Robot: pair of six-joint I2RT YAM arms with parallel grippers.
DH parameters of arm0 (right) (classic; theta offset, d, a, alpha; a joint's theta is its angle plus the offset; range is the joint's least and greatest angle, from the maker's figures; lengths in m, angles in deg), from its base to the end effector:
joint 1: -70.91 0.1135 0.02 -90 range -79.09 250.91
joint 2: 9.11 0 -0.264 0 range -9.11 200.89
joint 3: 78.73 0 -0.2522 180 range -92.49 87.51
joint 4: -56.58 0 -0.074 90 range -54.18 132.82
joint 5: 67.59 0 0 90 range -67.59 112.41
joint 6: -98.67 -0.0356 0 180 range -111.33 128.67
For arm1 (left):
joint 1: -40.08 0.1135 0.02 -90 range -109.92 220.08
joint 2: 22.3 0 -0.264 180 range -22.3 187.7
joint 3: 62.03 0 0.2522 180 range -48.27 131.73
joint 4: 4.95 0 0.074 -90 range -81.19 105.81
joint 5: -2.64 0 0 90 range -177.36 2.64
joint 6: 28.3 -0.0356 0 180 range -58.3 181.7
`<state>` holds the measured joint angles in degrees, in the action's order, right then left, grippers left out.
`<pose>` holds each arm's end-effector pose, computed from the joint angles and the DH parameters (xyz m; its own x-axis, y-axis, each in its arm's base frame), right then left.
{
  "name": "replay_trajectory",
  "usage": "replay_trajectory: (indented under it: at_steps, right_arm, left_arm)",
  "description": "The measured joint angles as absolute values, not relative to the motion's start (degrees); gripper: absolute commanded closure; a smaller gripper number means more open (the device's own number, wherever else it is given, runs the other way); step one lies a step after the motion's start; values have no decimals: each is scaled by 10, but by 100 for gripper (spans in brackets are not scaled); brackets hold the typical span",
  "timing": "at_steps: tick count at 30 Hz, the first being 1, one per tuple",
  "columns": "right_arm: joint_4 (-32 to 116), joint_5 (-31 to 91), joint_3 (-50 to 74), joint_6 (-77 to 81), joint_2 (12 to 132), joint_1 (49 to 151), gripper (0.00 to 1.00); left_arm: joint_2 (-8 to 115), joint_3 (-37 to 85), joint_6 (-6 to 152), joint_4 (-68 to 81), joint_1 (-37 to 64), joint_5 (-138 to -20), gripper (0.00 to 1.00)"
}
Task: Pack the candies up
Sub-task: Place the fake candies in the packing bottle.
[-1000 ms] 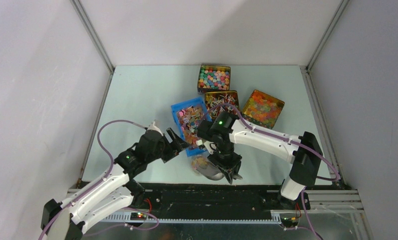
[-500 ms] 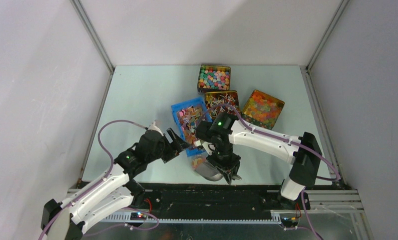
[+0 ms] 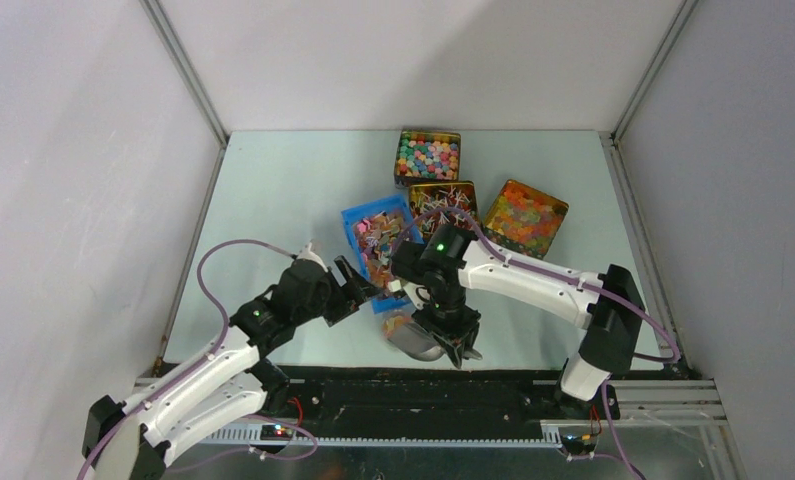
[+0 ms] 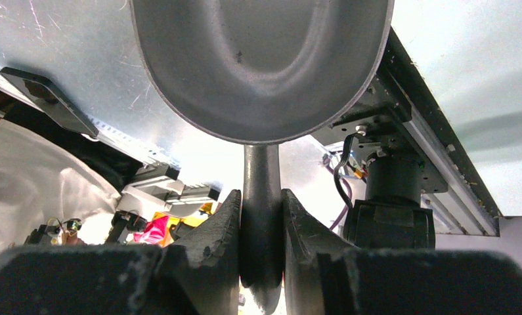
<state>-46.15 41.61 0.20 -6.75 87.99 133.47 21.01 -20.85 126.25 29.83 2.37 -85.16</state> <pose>0.1222 0.2608 0.2866 -0.6558 -0.7180 0.2332 -0.6646 0.6956 0.2728 0.1317 -0.1036 0.2194 -0.7780 -0.5390 -0.3228 -0.1559 0.6633 -0.7319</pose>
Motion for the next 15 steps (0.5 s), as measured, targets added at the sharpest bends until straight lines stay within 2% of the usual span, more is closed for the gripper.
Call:
replay_trajectory:
  at_steps: [15]
  right_arm:
    - [-318, 364, 135, -67, 728, 1351, 100]
  left_arm:
    - [212, -208, 1262, 297, 24, -852, 14]
